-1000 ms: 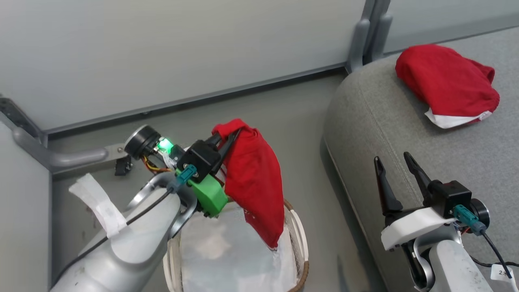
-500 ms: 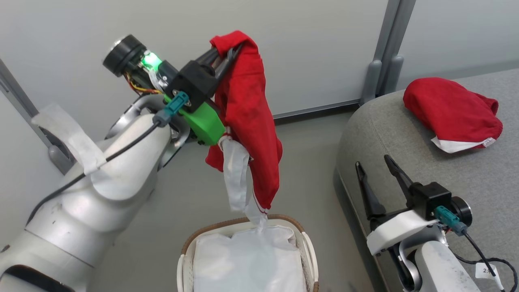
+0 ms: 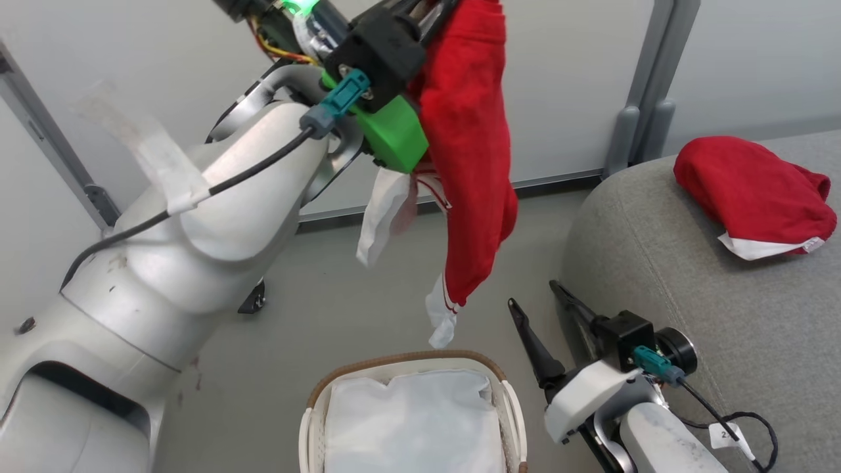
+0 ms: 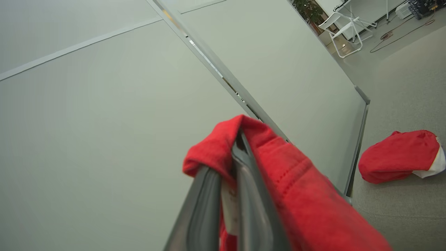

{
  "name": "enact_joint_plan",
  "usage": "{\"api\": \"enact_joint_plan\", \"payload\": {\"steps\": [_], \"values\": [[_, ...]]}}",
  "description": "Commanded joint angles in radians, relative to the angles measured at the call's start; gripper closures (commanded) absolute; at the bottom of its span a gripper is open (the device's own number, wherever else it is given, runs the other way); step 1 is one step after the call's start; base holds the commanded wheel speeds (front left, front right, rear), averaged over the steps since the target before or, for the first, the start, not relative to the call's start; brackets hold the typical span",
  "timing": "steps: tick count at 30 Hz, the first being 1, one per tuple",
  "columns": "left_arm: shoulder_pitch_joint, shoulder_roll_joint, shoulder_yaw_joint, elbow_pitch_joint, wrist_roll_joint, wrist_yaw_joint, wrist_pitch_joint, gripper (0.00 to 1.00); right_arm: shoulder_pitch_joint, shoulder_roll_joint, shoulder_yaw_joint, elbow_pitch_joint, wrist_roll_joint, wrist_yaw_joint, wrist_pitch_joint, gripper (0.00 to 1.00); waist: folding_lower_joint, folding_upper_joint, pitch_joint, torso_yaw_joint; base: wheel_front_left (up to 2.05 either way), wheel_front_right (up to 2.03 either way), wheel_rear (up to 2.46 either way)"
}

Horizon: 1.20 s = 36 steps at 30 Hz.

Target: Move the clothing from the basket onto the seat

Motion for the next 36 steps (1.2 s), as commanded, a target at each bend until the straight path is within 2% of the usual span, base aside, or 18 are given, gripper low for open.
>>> {"api": "enact_joint_plan", "payload": {"steps": [1,6,18,19,20,21,22,35,36], "values": [[-0.032,-0.009,-0.009,0.0,-0.014,-0.002,-0.001,1.0,-0.014,-0.003,0.018,0.011,0.01,-0.001,-0.005,0.0,0.0001,0.0,-0.003,0.018,0.0,0.0,0.0],[-0.097,-0.046,-0.053,0.008,-0.042,-0.002,-0.001,1.0,-0.055,-0.004,0.094,0.033,0.054,-0.001,-0.005,0.0,0.0001,0.0,-0.008,0.047,0.0,0.0,0.0],[-0.135,-0.091,-0.112,-0.016,-0.104,-0.002,-0.001,1.0,-0.142,-0.004,0.149,-0.003,0.142,-0.001,-0.005,0.0,0.0001,0.0,-0.01,0.085,0.0,0.0,0.0],[-0.134,-0.092,-0.115,-0.019,-0.111,-0.002,-0.001,1.0,-0.15,-0.004,0.146,-0.007,0.139,-0.001,-0.005,0.45,0.0001,0.0,-0.01,0.087,0.0,0.0,0.0],[-0.131,-0.093,-0.116,-0.021,-0.115,-0.002,-0.001,1.0,-0.154,-0.004,0.144,-0.009,0.137,-0.001,-0.005,0.65,0.0001,0.0,-0.009,0.088,0.0,0.0,0.0],[-0.127,-0.091,-0.119,-0.023,-0.121,-0.002,-0.001,1.0,-0.159,-0.004,0.14,-0.013,0.134,-0.001,-0.005,0.79,0.0001,0.0,-0.008,0.09,0.0,0.0,0.0],[-0.121,-0.089,-0.119,-0.024,-0.124,-0.002,-0.001,1.0,-0.162,-0.004,0.134,-0.019,0.129,-0.001,-0.005,1.0,0.0001,0.0,-0.008,0.09,0.0,0.0,0.0],[-0.013,-0.039,-0.086,0.03,-0.173,-0.001,-0.001,1.0,-0.134,-0.004,0.092,-0.058,0.109,-0.001,-0.005,1.0,0.0001,0.0,0.005,0.065,0.0,0.0,0.0],[0.0,-0.036,-0.079,0.039,-0.183,-0.001,-0.001,0.75,-0.134,-0.004,0.088,-0.062,0.108,-0.001,-0.005,1.0,0.0001,0.0,0.007,0.062,0.0,0.0,0.0]]}}
